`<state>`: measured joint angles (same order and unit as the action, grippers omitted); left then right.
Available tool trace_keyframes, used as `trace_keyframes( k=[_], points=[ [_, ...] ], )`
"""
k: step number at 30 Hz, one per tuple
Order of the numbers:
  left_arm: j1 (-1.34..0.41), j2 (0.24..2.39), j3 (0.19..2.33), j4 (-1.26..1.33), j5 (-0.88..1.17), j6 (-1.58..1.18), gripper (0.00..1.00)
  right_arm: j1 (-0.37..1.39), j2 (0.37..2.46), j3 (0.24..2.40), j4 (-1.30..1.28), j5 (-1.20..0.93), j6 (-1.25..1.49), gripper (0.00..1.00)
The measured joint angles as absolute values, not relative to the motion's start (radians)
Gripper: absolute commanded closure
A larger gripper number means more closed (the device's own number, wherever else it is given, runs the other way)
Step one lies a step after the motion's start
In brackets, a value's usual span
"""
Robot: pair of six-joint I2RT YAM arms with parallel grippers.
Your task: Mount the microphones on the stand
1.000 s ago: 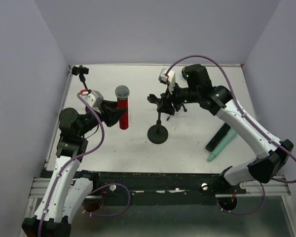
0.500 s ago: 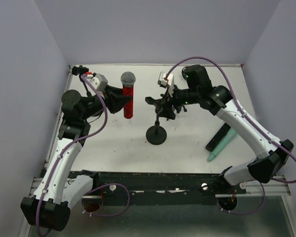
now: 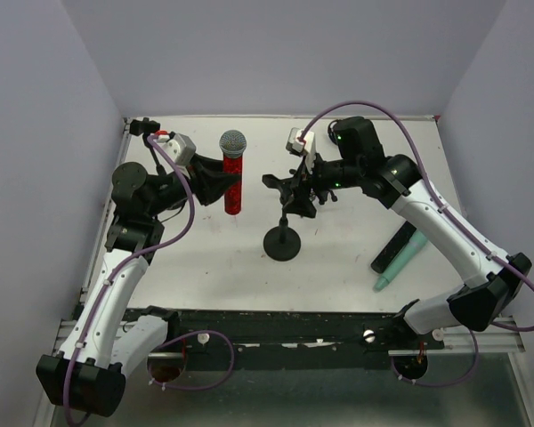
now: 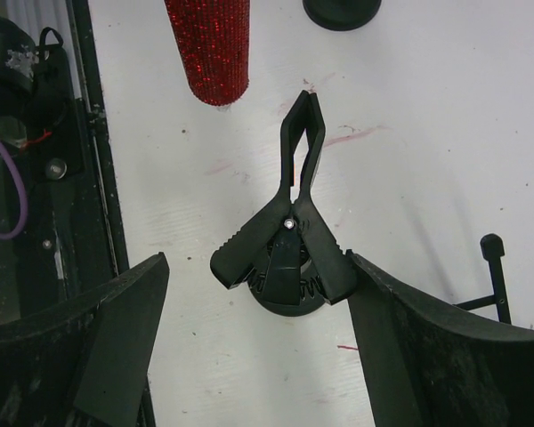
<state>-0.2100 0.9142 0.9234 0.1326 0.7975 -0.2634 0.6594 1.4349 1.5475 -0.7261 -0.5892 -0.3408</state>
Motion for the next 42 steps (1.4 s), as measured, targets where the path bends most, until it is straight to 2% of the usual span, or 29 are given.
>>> trace_keyframes(
  k=[6,13,17,21,22,24,26,33,39,42],
  points=[
    [-0.212,0.91,0.923,0.133,0.797,-0.263,1.0,0.659,1.441,1.547,-0.722,-0.594,-0.323,0.21],
    [-0.212,0.909,0.923,0.133,0.797,-0.263,1.0,0.659,1.441,1.547,-0.708,-0.593,-0.316,0.61],
    [-0.214,0.909,0.923,0.133,0.797,-0.263,1.0,0.659,1.441,1.547,-0.705,-0.592,-0.327,0.68],
    [-0.225,0.912,0.924,0.134,0.797,-0.263,1.0,0.659,1.44,1.546,-0.706,-0.593,-0.341,0.67],
    [-0.227,0.916,0.924,0.136,0.797,-0.262,1.0,0.659,1.44,1.545,-0.705,-0.592,-0.343,0.63],
    [-0.23,0.93,0.928,0.139,0.797,-0.262,1.0,0.659,1.44,1.543,-0.704,-0.592,-0.345,0.4],
    [-0.231,0.946,0.94,0.137,0.797,-0.262,1.0,0.659,1.439,1.541,-0.704,-0.588,-0.34,0.3],
    [-0.231,0.942,0.946,0.14,0.796,-0.262,1.0,0.659,1.401,1.504,-0.692,-0.554,-0.34,0.29],
    [-0.231,0.884,0.899,0.128,0.793,-0.254,1.0,0.659,1.395,1.497,-0.673,-0.501,-0.338,0.36],
    [-0.231,0.849,0.879,0.118,0.789,-0.249,1.0,0.659,1.398,1.508,-0.675,-0.471,-0.342,0.36]
  ],
)
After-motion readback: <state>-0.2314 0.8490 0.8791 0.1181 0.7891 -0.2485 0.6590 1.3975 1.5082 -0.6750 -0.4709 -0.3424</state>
